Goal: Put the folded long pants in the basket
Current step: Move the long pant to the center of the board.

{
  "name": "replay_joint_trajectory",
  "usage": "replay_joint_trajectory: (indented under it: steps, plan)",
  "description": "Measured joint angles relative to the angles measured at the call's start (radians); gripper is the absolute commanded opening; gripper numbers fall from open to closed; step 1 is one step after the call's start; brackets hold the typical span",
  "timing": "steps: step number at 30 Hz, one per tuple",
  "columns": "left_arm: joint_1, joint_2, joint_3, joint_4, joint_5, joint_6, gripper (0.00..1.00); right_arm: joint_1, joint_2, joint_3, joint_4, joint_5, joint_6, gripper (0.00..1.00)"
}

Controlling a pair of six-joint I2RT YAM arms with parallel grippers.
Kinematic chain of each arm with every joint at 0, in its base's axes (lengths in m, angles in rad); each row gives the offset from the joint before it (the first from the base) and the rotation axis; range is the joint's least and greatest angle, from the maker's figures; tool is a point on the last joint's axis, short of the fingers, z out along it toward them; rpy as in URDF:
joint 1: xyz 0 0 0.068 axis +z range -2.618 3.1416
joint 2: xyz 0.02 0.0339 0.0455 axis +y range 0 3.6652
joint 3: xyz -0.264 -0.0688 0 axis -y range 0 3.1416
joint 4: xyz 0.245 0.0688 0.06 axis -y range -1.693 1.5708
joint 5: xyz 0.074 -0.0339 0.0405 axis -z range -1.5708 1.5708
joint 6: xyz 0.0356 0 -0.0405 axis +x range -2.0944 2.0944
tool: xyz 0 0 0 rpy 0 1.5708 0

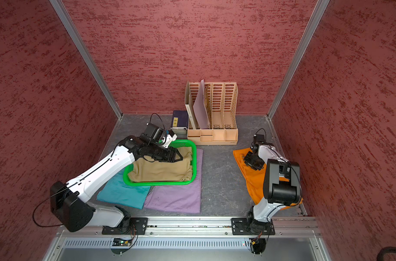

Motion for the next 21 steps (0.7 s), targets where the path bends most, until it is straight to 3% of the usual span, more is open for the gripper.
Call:
replay_joint_trajectory:
  steps: [2,6,12,17,21]
  plan:
    - [-0.007,0.0,-0.002,0.002,0.0,-0.006,0.63,0.055,-0.033,-0.018,-0.061,0.025,-0.01,0.5]
    - [-0.019,0.002,-0.005,0.009,0.0,-0.016,0.63,0.121,-0.095,-0.021,-0.117,0.059,-0.02,0.52]
    - [-0.054,0.016,0.011,0.011,0.0,-0.023,0.65,0.088,-0.009,0.101,-0.076,0.082,-0.003,0.35]
    - [-0.086,0.017,0.038,0.017,-0.001,-0.034,0.67,0.084,0.134,0.138,0.01,0.063,0.014,0.32]
    - [-0.104,0.032,0.051,0.024,0.0,-0.044,0.68,0.118,0.138,0.127,0.023,0.069,0.005,0.29]
